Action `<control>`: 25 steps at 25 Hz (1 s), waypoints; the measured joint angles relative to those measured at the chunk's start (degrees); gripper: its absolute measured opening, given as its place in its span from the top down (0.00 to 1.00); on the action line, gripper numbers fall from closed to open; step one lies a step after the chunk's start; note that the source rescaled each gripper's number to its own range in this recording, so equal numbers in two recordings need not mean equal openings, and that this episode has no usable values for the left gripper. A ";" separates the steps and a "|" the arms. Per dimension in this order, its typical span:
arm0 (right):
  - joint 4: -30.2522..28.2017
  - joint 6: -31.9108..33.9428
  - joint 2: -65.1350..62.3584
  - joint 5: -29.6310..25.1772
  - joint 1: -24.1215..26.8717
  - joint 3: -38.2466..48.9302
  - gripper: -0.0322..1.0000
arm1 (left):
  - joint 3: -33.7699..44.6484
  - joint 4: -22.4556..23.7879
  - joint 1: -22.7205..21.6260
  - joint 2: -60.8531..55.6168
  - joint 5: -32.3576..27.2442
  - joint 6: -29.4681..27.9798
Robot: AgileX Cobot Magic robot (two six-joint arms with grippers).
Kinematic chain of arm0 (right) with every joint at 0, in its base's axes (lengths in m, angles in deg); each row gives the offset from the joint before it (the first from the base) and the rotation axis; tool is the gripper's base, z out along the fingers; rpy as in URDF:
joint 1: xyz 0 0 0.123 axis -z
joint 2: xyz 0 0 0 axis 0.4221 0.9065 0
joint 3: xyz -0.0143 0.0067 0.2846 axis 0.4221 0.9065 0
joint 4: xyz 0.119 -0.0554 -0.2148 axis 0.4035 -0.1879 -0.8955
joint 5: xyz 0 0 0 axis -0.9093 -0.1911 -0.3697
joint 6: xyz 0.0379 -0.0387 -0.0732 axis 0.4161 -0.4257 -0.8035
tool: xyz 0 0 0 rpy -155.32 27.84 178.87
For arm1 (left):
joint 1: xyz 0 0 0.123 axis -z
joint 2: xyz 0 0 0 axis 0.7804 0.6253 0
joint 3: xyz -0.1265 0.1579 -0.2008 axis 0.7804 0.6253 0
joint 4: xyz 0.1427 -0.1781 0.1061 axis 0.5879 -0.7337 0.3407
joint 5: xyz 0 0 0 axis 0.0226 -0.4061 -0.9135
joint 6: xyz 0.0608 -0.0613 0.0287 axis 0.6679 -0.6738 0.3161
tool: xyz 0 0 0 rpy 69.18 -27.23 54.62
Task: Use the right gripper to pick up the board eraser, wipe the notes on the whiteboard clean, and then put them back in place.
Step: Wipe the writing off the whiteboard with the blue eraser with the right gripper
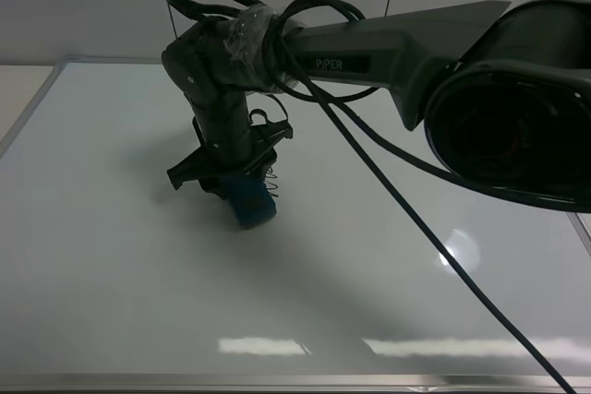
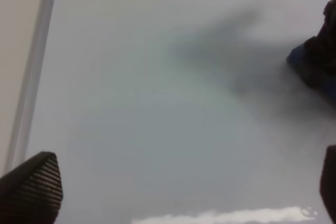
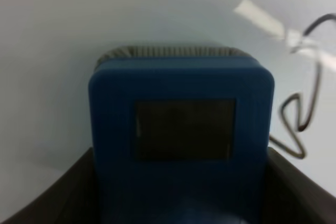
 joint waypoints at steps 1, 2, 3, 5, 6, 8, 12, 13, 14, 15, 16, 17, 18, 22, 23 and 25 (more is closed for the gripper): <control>-0.56 0.13 0.00 -0.05 0.00 0.00 0.95 | 0.00 0.00 0.00 0.00 0.00 0.00; -1.20 0.18 0.06 -0.20 0.00 0.00 0.95 | 0.00 0.00 0.00 0.00 0.00 0.00; -2.01 0.18 0.06 -0.35 0.00 0.00 0.95 | 0.00 0.00 0.00 0.00 0.00 0.00; -3.49 0.18 0.13 -0.69 0.00 0.00 0.95 | 0.00 0.00 0.00 0.00 0.00 0.00; -4.23 0.18 0.15 -0.84 0.00 0.00 0.95 | 0.00 0.00 0.00 0.00 0.00 0.00; -4.96 0.18 0.19 -0.89 0.00 0.00 0.95 | 0.00 0.00 0.00 0.00 0.00 0.00; -5.68 0.33 0.37 -0.57 0.16 0.00 0.95 | 0.00 0.00 0.00 0.00 0.00 0.00; -5.68 0.33 0.37 -0.21 0.26 0.18 0.95 | 0.00 0.00 0.00 0.00 0.00 0.00; -5.62 0.33 0.37 0.24 0.45 0.51 0.95 | 0.00 0.00 0.00 0.00 0.00 0.00; -5.55 0.33 0.37 0.69 0.62 0.79 0.95 | 0.00 0.00 0.00 0.00 0.00 0.00; -5.55 0.33 0.37 1.37 0.67 1.28 0.95 | 0.00 0.00 0.00 0.00 0.00 0.00; -5.55 0.35 0.29 1.79 0.72 1.73 0.95 | 0.00 0.00 0.00 0.00 0.00 0.00; -5.55 0.57 0.13 2.19 0.72 2.04 0.95 | 0.00 0.00 0.00 0.00 0.00 0.00; -5.56 1.26 -0.34 3.64 1.04 3.48 0.95 | 0.00 0.00 0.00 0.00 0.00 0.00; -5.50 1.26 -0.38 3.78 1.12 3.67 0.95 | 0.00 0.00 0.00 0.00 0.00 0.00; -5.18 1.26 -0.45 3.95 1.56 3.68 0.95 | 0.00 0.00 0.00 0.00 0.00 0.00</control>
